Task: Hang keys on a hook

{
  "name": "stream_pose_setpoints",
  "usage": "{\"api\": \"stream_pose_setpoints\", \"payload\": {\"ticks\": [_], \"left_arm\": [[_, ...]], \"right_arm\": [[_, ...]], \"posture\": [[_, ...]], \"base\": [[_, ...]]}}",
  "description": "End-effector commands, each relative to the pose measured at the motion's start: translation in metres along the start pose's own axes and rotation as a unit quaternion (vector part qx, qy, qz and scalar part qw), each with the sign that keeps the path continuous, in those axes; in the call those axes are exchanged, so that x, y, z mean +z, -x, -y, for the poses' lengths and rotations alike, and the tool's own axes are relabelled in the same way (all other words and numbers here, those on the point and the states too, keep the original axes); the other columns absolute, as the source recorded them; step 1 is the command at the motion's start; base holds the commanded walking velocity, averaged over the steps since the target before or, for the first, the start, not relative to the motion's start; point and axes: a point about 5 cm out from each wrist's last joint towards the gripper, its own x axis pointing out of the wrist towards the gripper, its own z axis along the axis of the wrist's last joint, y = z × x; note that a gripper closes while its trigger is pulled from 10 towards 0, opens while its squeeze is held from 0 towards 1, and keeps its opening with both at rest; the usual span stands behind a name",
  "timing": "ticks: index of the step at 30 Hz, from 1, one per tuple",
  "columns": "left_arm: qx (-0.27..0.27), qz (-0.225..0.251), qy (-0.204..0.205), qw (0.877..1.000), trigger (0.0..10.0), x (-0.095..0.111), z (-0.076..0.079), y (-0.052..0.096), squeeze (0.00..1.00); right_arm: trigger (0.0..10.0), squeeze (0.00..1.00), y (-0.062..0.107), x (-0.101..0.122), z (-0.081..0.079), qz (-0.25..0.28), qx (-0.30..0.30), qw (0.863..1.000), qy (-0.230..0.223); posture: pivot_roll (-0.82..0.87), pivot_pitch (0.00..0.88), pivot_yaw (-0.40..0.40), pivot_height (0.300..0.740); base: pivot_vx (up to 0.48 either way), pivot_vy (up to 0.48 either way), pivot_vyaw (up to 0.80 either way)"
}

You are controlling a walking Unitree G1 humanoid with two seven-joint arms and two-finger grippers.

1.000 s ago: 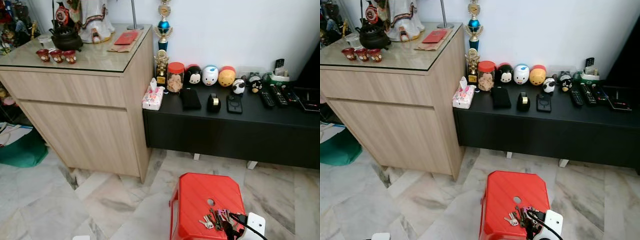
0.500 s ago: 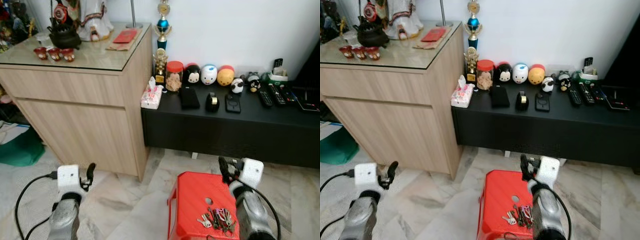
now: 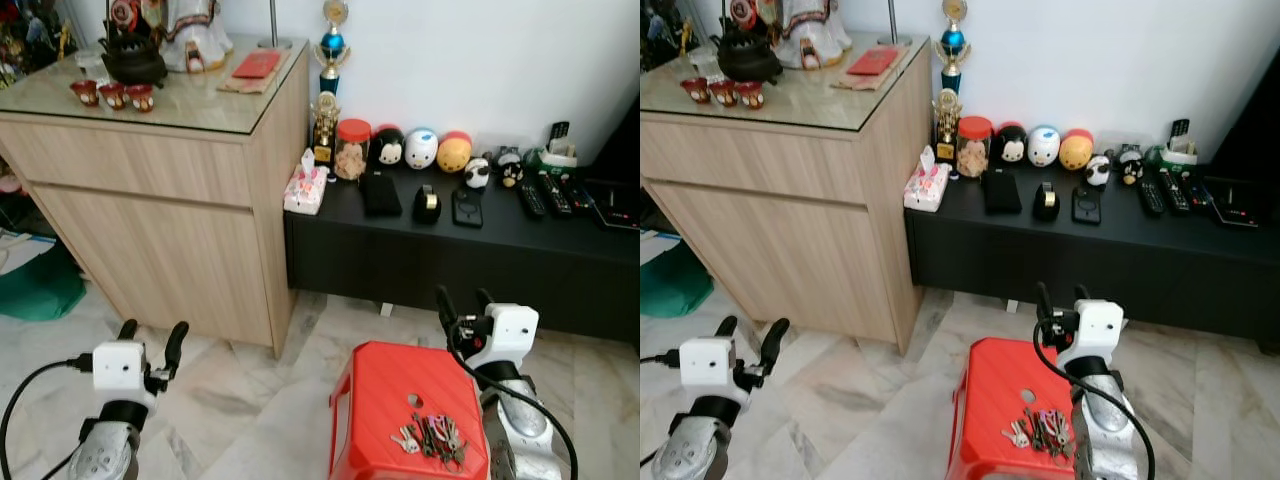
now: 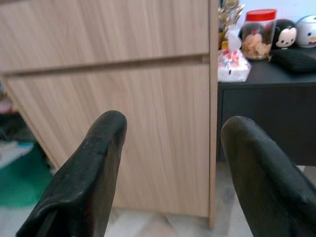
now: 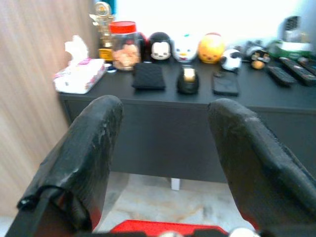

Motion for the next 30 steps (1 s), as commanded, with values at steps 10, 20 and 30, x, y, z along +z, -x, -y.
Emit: {"api": "stream_pose_setpoints", "payload": {"ticks": [10, 20, 30], "left_arm": [[-0.003, 0.033, 0.077, 0.996, 10.0, 0.047, -0.018, -0.031, 0.00], [-0.013, 0.022, 0.041, 0.999, 10.0, 0.045, 0.011, -0.022, 0.00], [-0.013, 0.022, 0.038, 0.999, 10.0, 0.051, 0.009, -0.021, 0.00]], "right_arm": [[10.0, 0.00, -0.008, 0.029, -0.001, 0.021, 0.008, 1.000, 0.006], [10.0, 0.00, -0.003, 0.039, -0.024, 0.024, 0.047, 0.999, 0.010], [10.0, 0.00, 0.002, 0.042, -0.011, 0.022, -0.016, 1.000, 0.005]], "posture": [[0.00, 0.000, -0.063, 0.740], [-0.04, 0.000, -0.046, 0.740], [-0.02, 0.000, -0.060, 0.740]], "base": [[0.000, 0.000, 0.00], [0.000, 0.000, 0.00], [0.000, 0.000, 0.00]]}}
